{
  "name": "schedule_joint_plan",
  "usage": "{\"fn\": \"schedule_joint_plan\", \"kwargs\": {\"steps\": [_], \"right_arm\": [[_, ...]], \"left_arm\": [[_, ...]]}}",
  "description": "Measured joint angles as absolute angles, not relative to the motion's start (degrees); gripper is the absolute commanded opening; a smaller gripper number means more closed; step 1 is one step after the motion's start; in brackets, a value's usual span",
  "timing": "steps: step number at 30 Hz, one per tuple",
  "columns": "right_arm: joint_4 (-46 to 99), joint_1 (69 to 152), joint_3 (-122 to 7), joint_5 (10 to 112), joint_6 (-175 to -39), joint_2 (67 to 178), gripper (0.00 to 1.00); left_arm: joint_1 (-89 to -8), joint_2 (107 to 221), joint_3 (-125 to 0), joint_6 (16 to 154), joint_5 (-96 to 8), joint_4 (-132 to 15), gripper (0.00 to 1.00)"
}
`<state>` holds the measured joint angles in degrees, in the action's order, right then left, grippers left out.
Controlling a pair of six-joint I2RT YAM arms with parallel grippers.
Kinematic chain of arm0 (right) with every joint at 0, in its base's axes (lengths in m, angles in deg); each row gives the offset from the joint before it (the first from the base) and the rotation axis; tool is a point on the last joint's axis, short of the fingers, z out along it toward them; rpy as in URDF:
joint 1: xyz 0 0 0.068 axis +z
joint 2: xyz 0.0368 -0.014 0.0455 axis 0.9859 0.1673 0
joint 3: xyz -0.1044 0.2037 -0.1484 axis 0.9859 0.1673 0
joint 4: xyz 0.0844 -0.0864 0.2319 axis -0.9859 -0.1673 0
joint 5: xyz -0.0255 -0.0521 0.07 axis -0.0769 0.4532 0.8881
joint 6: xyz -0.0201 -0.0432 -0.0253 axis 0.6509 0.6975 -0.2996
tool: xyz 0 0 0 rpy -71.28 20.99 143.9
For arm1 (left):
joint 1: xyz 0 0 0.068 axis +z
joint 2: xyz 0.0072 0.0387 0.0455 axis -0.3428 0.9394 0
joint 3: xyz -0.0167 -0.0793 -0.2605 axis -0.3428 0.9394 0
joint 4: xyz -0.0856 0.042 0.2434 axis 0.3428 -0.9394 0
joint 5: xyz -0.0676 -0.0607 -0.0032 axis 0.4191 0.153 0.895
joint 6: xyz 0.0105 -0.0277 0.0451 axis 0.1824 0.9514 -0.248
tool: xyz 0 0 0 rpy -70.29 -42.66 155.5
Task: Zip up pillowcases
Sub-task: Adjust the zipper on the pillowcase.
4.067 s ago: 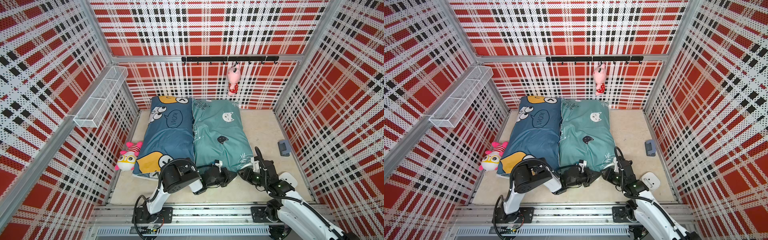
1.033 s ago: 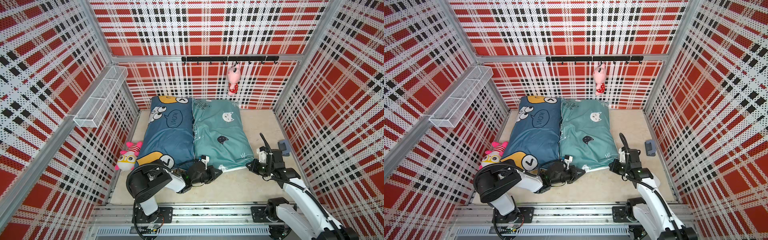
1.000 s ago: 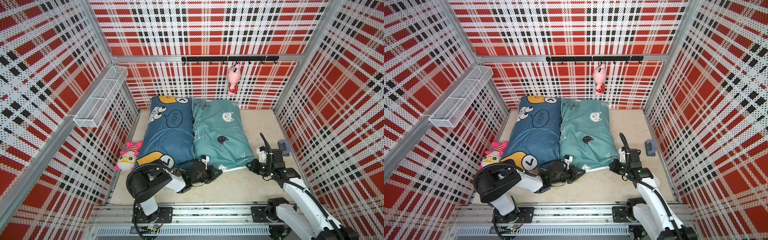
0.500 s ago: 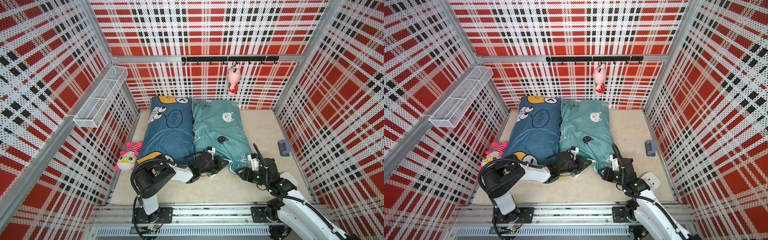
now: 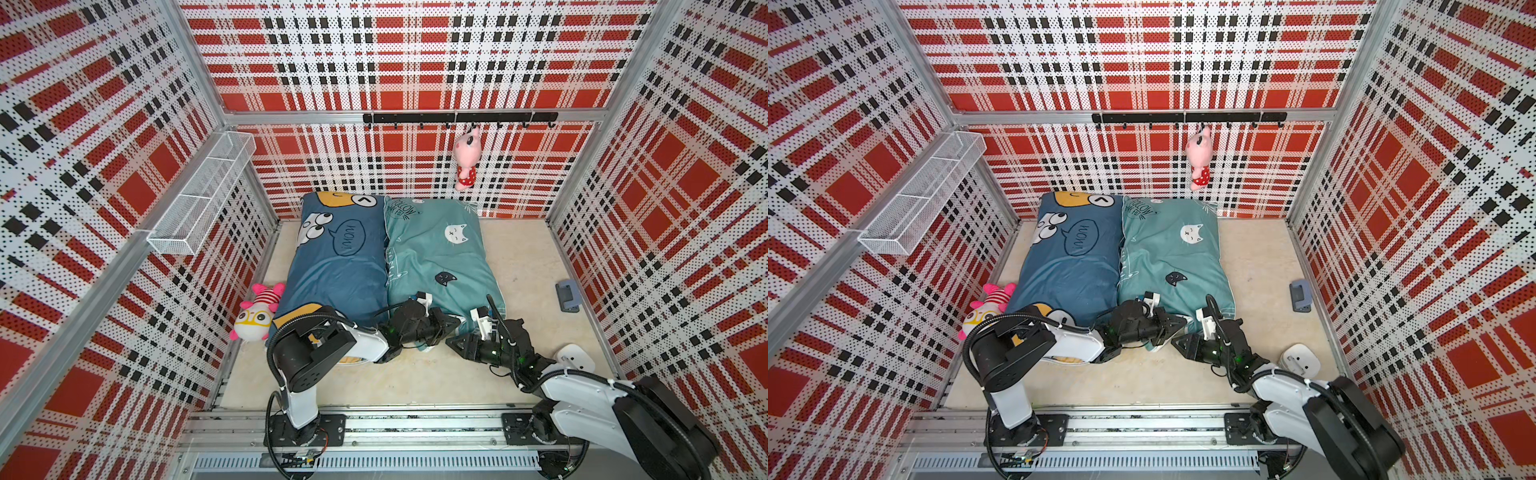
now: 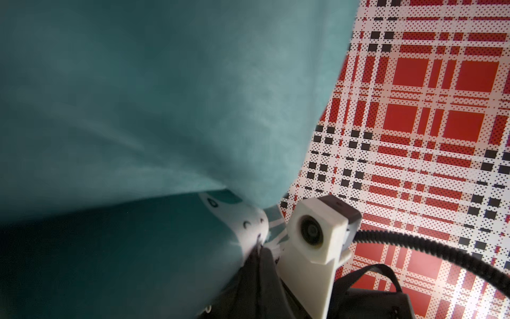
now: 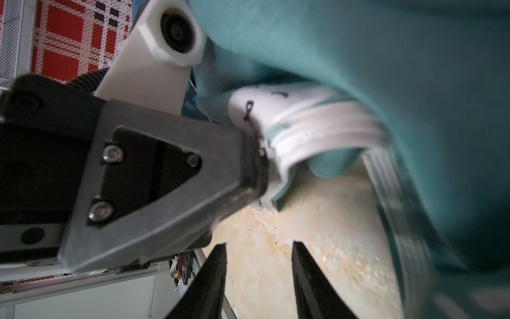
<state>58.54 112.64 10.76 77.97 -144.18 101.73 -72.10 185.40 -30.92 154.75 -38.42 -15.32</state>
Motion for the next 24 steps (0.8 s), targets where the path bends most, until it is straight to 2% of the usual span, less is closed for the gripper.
{"fn": "schedule_joint_plan", "kwargs": {"steps": [4,9,13,14,18,20,21,24], "right_arm": [[69.23,113.16,11.35,77.34,-145.21,109.43,0.45],[79.57,113.23,11.79,75.94,-146.0,117.12,0.54],[86.23,113.41,11.81,74.06,-146.11,122.56,0.54],[88.25,113.56,11.81,73.6,-146.26,124.09,0.51],[96.2,114.56,11.7,72.4,-147.46,130.35,0.15],[99.59,115.11,11.73,71.79,-147.92,132.88,0.03],[101.03,115.15,11.79,71.48,-148.12,133.78,0.0],[104.99,115.31,12.49,71.02,-148.95,135.77,0.0]], "left_arm": [[-72.06,185.62,-30.92,155.62,-38.38,-14.41,0.0],[-71.82,185.62,-30.97,156.35,-38.36,-13.79,0.0],[-71.71,185.62,-30.97,156.56,-38.4,-13.58,0.0],[-71.69,185.62,-30.97,156.61,-38.38,-13.55,0.0],[-71.56,185.62,-30.97,156.67,-38.38,-13.49,0.0],[-71.56,185.62,-30.97,156.69,-38.38,-13.49,0.0],[-71.56,185.62,-30.97,156.69,-38.4,-13.49,0.0],[-71.56,185.62,-30.97,156.69,-38.4,-13.31,0.0]]}}
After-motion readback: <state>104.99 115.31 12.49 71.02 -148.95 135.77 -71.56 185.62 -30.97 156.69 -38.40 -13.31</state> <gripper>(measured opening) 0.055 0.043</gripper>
